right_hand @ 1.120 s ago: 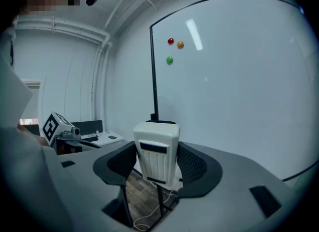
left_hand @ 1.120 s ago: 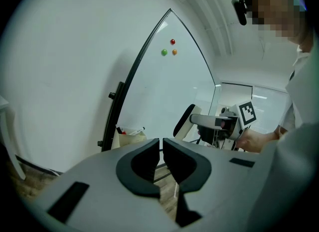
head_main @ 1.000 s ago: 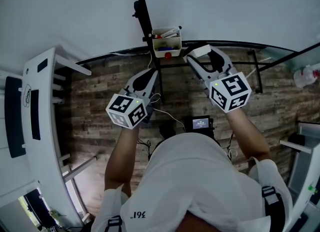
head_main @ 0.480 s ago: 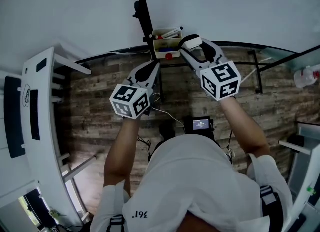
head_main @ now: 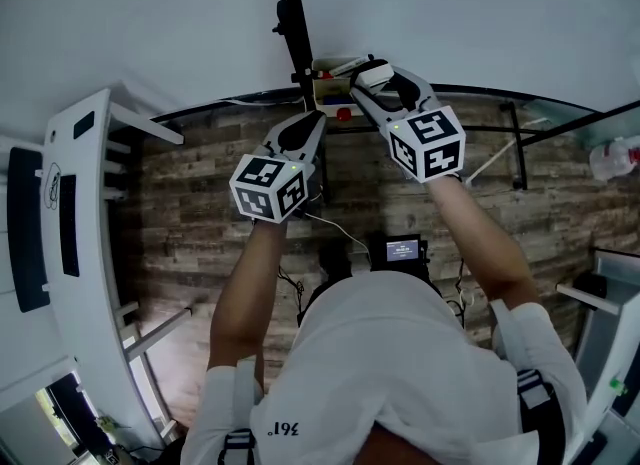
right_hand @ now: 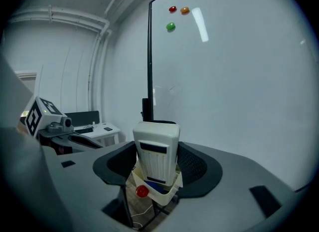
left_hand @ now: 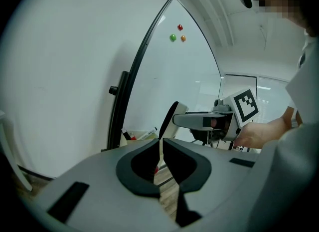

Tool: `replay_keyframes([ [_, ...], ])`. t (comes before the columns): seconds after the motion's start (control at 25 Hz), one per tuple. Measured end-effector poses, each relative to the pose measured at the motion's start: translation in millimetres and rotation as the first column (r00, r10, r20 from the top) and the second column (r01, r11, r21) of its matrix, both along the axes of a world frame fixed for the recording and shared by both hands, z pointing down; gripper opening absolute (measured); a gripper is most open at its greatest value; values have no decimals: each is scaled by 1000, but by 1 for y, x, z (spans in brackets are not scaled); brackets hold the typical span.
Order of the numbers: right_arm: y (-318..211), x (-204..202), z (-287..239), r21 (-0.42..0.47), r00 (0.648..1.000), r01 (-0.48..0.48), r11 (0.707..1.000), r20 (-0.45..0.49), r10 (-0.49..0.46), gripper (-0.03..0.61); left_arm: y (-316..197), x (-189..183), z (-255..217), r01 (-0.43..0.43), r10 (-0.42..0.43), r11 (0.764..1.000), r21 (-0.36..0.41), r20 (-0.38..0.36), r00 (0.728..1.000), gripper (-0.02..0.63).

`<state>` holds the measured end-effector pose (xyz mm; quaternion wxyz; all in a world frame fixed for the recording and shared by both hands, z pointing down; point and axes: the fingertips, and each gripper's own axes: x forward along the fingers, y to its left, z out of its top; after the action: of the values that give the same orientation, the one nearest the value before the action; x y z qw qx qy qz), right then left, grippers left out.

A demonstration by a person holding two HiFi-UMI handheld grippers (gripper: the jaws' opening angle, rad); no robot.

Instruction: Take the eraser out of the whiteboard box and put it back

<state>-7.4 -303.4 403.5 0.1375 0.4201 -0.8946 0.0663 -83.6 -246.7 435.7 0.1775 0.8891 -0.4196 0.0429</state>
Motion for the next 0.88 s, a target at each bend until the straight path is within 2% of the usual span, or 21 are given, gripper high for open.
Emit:
replay_keyframes([
  [0.56,-28,-22,46,-60,999,-7,998,-54,4,271,-20,-1,33,16,-14,998,-63,32,999,11],
  [0.88,-29,-24,47,-15,998,-57,998,-25,57,270,-22,0,38,10,-7,997,-76,30,1000,11],
])
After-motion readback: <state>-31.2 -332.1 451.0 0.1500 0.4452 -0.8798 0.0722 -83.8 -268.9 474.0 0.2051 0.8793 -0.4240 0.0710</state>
